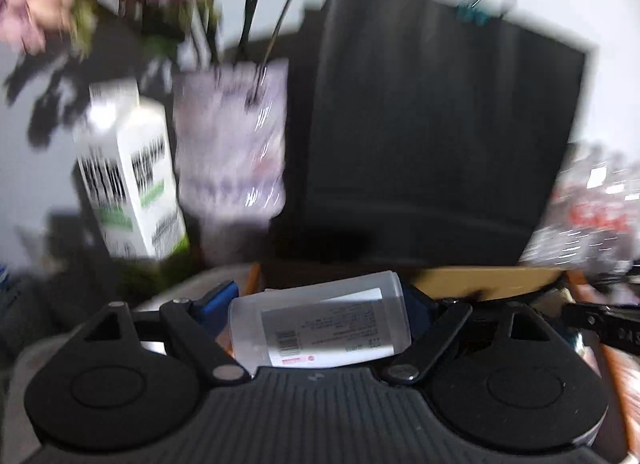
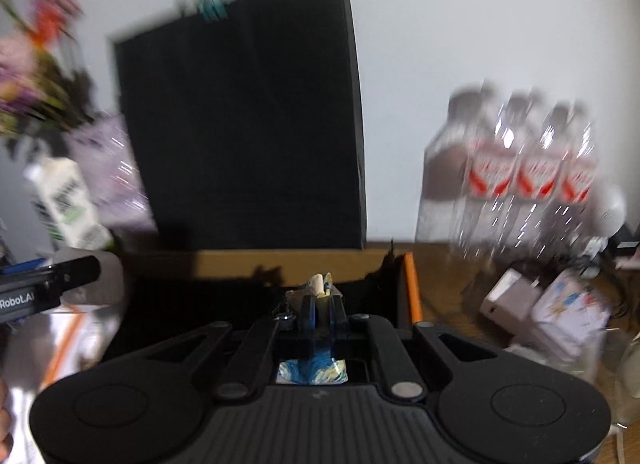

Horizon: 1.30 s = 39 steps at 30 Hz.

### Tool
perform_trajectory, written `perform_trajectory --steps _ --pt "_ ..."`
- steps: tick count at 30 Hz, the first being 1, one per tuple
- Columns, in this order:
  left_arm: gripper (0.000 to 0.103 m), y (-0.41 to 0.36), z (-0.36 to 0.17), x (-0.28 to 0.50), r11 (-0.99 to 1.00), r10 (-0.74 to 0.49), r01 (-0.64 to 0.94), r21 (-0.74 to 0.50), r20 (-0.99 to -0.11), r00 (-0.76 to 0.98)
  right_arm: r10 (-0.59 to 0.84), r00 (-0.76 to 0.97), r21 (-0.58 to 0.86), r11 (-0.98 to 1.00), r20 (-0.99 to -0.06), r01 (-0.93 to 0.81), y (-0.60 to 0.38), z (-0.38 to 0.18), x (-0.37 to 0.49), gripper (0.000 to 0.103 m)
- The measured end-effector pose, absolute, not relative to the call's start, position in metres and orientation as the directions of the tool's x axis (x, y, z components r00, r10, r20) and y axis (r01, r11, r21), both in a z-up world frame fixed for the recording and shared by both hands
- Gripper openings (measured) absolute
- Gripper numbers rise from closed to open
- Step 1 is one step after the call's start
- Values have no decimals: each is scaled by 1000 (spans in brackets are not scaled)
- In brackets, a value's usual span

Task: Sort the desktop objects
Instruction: 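Carry both items into the red box and open both tools, then grasp the navy pouch with the left tool while the right tool grasps the black cable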

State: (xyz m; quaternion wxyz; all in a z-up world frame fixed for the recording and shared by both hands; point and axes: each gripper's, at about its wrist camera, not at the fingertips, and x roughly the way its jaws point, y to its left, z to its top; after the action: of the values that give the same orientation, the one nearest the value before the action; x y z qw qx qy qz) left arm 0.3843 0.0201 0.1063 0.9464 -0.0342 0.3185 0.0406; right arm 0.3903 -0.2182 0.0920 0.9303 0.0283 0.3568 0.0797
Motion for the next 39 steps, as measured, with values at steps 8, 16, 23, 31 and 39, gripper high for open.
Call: perform_trajectory --steps 8,16,23,31,39 --pt "97 2 63 424 995 97 -56 79 -761 641 35 669 -55 992 -743 -113 -188 36 441 19" --pt "101 8 112 384 994 104 -39 103 -759 643 71 681 -10 993 -728 -114 -189 74 411 79" --pt "102 19 152 321 990 140 -86 110 -775 616 88 680 7 993 -728 -121 -188 125 349 86" --pt "103 19 157 216 991 132 -118 70 -716 685 176 724 59 981 -667 -185 -206 139 254 91" --pt "103 29 136 88 999 -33 -4 -51 -704 709 366 724 236 931 -585 -279 -225 119 134 91"
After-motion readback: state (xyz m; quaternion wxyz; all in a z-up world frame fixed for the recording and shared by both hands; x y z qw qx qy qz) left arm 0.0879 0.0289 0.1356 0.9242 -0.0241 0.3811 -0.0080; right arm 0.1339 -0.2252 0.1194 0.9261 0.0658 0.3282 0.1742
